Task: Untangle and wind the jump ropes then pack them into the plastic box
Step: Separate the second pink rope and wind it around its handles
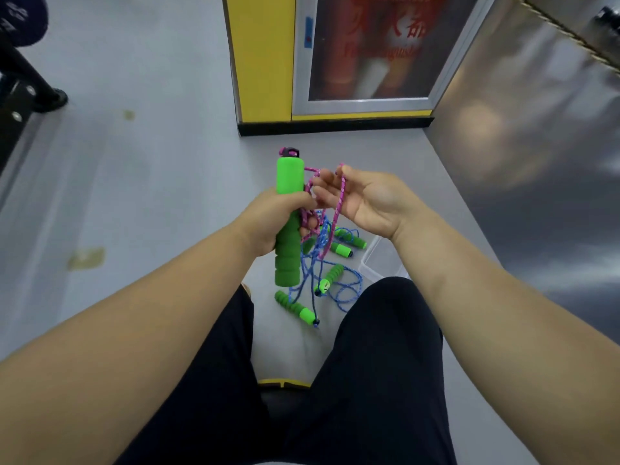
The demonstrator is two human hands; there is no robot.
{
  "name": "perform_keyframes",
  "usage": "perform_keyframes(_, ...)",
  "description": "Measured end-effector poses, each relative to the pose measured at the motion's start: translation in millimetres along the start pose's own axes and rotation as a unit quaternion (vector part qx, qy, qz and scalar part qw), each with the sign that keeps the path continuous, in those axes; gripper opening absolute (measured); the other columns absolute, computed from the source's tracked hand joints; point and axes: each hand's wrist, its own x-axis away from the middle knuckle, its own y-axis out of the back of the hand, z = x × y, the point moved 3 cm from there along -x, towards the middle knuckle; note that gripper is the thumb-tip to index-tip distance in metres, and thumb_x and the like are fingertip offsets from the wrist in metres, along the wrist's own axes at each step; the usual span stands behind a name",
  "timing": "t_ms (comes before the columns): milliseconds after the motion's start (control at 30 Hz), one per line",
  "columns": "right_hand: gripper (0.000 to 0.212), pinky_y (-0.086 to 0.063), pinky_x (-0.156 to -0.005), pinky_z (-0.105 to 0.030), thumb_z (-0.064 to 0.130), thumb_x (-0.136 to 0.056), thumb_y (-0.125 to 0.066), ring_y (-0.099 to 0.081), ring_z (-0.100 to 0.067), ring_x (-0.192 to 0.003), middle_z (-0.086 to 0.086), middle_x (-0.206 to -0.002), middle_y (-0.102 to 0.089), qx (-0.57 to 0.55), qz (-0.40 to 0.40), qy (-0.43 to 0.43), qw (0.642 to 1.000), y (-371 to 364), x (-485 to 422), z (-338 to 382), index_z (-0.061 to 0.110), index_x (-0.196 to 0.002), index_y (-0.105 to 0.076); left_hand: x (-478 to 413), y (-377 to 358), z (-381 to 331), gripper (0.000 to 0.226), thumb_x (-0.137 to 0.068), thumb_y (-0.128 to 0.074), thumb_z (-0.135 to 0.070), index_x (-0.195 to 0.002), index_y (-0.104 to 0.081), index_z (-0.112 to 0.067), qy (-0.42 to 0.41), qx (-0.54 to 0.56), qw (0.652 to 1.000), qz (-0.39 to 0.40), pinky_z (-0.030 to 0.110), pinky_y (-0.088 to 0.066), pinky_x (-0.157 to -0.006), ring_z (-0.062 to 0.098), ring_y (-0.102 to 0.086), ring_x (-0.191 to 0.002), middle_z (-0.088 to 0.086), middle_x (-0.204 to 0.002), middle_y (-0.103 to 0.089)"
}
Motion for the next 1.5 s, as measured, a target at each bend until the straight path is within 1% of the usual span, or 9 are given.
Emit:
perform_keyframes(333, 0.01, -0.048, -0.066, -0.022, 0.018, -0.095, -0.051, -0.055, -0.013, -0.078, 0.002, -0.091, -0.063, 0.145, -0.113, 0.066, 0.981, 31.3, -0.6, -6.0, 0.016, -0.091, -0.06, 8.4, 1.1, -32.1, 0.02, -0.088, -0.05, 0.0, -0.071, -0.055, -0.007, -0.06, 0.003, 0.998, -0.004, 0.018, -0.043, -0.043, 0.009, -0.049, -0.044, 0.002, -0.059, -0.063)
perform_keyframes(500, 0.023, -0.047, -0.068, -0.025, 0.005, -0.09, -0.056, -0.054, -0.015, -0.087, -0.009, -0.118, -0.057, 0.381, -0.152, 0.044, 0.911, 62.9, -2.9, -32.8, 0.012, -0.112, -0.056, 14.2, -8.2, -49.1, 0.015, -0.086, -0.052, 0.0, -0.073, -0.054, -0.007, -0.076, -0.052, 0.995, 0.024, 0.019, -0.044, -0.045, 0.013, -0.049, -0.047, 0.007, -0.064, -0.06)
perform_keyframes(700, 0.036, -0.046, -0.062, -0.024, 0.015, -0.092, -0.056, -0.056, -0.014, -0.082, 0.0, -0.109, -0.054, 0.491, -0.076, 0.004, 0.868, 60.5, -16.2, -54.9, 0.011, -0.127, -0.05, 22.2, -18.0, -58.4, 0.017, -0.086, -0.05, 0.001, -0.072, -0.052, -0.007, -0.057, -0.067, 0.993, 0.076, 0.019, -0.043, -0.043, 0.011, -0.048, -0.042, 0.005, -0.06, -0.06)
perform_keyframes(833, 0.018, -0.041, -0.063, -0.016, 0.02, -0.09, -0.058, -0.054, -0.002, -0.066, 0.004, -0.085, -0.065, 0.584, 0.001, 0.017, 0.811, 48.3, -20.3, -52.2, 0.011, -0.104, -0.065, 26.2, -7.7, -62.4, 0.019, -0.086, -0.049, 0.0, -0.07, -0.051, -0.009, -0.055, -0.064, 0.994, 0.071, 0.018, -0.041, -0.041, 0.011, -0.046, -0.041, 0.004, -0.059, -0.059)
perform_keyframes(933, 0.019, -0.039, -0.06, -0.009, 0.025, -0.094, -0.054, -0.053, -0.004, -0.067, 0.01, -0.075, -0.06, 0.654, -0.05, 0.074, 0.751, 53.8, -19.9, -38.2, 0.012, -0.096, -0.068, 24.7, 12.6, -63.0, 0.016, -0.084, -0.053, 0.0, -0.07, -0.054, -0.008, -0.048, -0.101, 0.994, 0.014, 0.019, -0.043, -0.043, 0.011, -0.048, -0.042, 0.004, -0.057, -0.06)
perform_keyframes(1067, 0.019, -0.043, -0.078, -0.033, 0.022, -0.096, -0.046, -0.058, -0.024, -0.085, -0.008, -0.093, -0.068, 0.692, -0.147, 0.083, 0.702, 77.8, -20.4, -20.4, 0.008, -0.093, -0.059, 23.9, 42.2, -50.5, 0.017, -0.084, -0.063, -0.006, -0.069, -0.054, -0.009, -0.021, -0.201, 0.978, -0.042, 0.019, -0.043, -0.041, 0.01, -0.046, -0.04, 0.004, -0.057, -0.056)
perform_keyframes(1167, 0.01, -0.041, -0.077, -0.035, 0.02, -0.092, -0.049, -0.055, -0.03, -0.09, -0.017, -0.103, -0.063, 0.778, -0.16, 0.032, 0.607, 91.9, -15.7, -15.1, 0.011, -0.093, -0.054, 23.9, 48.6, -43.0, 0.018, -0.083, -0.064, -0.006, -0.069, -0.054, -0.009, -0.023, -0.197, 0.978, -0.059, 0.019, -0.042, -0.041, 0.009, -0.046, -0.039, 0.002, -0.055, -0.055)
perform_keyframes(1400, 0.043, -0.046, -0.086, -0.035, 0.034, -0.1, -0.032, -0.058, -0.034, -0.1, -0.019, -0.107, -0.064, 0.834, -0.167, -0.007, 0.525, 98.6, -8.7, 4.8, 0.006, -0.101, -0.065, 9.2, 47.3, -39.5, 0.014, -0.08, -0.065, -0.009, -0.072, -0.055, -0.011, -0.05, -0.232, 0.958, -0.158, 0.024, -0.045, -0.048, 0.014, -0.048, -0.046, 0.006, -0.062, -0.058)
perform_keyframes(1500, 0.033, -0.05, -0.081, -0.036, 0.03, -0.102, -0.031, -0.059, -0.033, -0.096, -0.013, -0.106, -0.062, 0.868, -0.171, 0.018, 0.466, 87.8, -4.7, 17.6, 0.021, -0.113, -0.06, 5.7, 41.1, -35.2, 0.01, -0.081, -0.064, -0.009, -0.076, -0.055, -0.01, -0.04, -0.245, 0.954, -0.165, 0.023, -0.047, -0.047, 0.015, -0.049, -0.047, 0.007, -0.065, -0.059)
